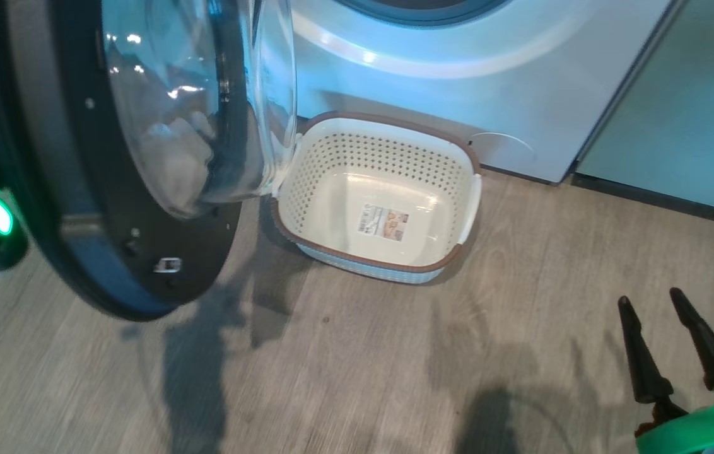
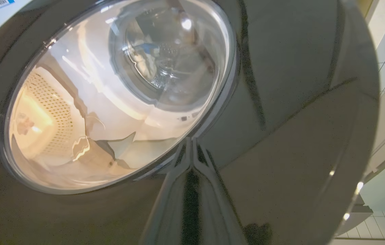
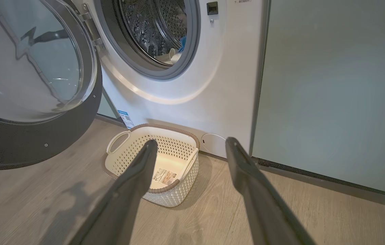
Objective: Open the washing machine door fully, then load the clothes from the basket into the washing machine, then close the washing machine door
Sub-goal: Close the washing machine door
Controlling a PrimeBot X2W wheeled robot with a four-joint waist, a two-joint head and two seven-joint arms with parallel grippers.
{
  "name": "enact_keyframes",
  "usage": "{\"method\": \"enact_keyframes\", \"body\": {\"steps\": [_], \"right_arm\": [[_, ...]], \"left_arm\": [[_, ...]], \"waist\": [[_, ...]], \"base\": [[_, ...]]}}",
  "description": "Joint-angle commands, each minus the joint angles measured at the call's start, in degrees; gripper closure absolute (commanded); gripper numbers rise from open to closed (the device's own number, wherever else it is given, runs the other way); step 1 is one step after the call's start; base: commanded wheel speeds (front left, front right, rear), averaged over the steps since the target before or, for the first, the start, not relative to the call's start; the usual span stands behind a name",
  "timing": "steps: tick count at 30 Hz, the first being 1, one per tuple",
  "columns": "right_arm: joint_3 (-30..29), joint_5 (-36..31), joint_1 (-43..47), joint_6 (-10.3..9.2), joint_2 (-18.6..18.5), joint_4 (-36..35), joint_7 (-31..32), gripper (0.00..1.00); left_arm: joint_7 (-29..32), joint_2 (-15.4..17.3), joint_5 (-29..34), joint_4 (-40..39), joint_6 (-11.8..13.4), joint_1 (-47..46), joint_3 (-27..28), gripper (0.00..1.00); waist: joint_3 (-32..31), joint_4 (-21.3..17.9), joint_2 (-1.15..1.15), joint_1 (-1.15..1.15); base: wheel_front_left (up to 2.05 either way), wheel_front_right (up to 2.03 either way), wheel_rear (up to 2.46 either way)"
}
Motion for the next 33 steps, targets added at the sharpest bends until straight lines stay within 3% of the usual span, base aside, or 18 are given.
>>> {"method": "enact_keyframes", "body": {"steps": [1, 16, 33], "right_arm": [[1.2, 0.23, -1.83, 0.0, -0.18, -1.22, -0.97, 0.0], [2.38, 0.76, -3.38, 0.0, 1.63, 0.88, -2.26, 0.0], [2.44, 1.36, -6.85, 0.0, 4.29, 1.08, -2.55, 0.0]], "left_arm": [[0.96, 2.48, -0.17, -2.55, -0.39, -0.38, 1.63, 1.0], [1.3, -1.8, 1.09, -7.88, -1.82, -0.16, -2.09, 1.0], [-3.36, -5.8, 5.21, -3.84, -4.93, -5.92, -4.13, 1.0]], "waist": [[-0.34, -0.96, 0.0, 0.0], [-0.33, -9.74, 0.0, 0.0], [3.09, -19.99, 0.0, 0.0]], "base": [[0.0, 0.0, 0.0], [0.0, 0.0, 0.0], [0.0, 0.0, 0.0]]}}
